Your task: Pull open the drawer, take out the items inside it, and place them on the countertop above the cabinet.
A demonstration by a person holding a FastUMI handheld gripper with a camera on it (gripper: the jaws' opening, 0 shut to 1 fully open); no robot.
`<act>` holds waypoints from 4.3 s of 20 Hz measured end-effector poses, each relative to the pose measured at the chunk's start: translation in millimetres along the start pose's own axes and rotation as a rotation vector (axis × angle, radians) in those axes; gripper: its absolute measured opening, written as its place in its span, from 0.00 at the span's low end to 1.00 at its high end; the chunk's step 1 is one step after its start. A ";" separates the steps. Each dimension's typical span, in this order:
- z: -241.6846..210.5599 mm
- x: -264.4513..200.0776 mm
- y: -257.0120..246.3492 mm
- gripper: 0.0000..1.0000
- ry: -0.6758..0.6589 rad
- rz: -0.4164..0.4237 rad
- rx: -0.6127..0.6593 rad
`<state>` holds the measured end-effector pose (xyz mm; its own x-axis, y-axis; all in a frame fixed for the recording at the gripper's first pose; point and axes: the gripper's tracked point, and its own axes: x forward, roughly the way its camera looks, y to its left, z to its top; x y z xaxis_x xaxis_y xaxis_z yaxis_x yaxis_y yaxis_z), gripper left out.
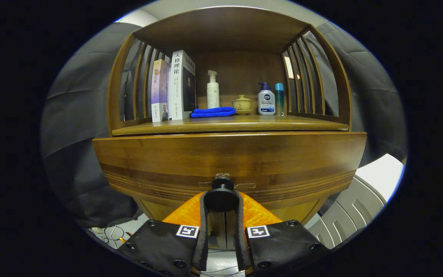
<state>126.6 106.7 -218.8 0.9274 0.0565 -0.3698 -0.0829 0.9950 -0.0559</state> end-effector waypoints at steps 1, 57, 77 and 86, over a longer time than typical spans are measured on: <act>-0.3 -3.8 0.6 0.32 -0.003 0.002 0.003; 109.2 -14.9 -13.9 0.96 0.077 0.173 -0.049; 7.6 23.8 -24.0 0.57 0.642 0.173 0.074; 47.7 10.4 -20.9 0.23 0.406 0.203 0.049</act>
<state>155.4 90.5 -177.2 0.6750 0.2232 -0.7032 -0.2215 0.9705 0.0954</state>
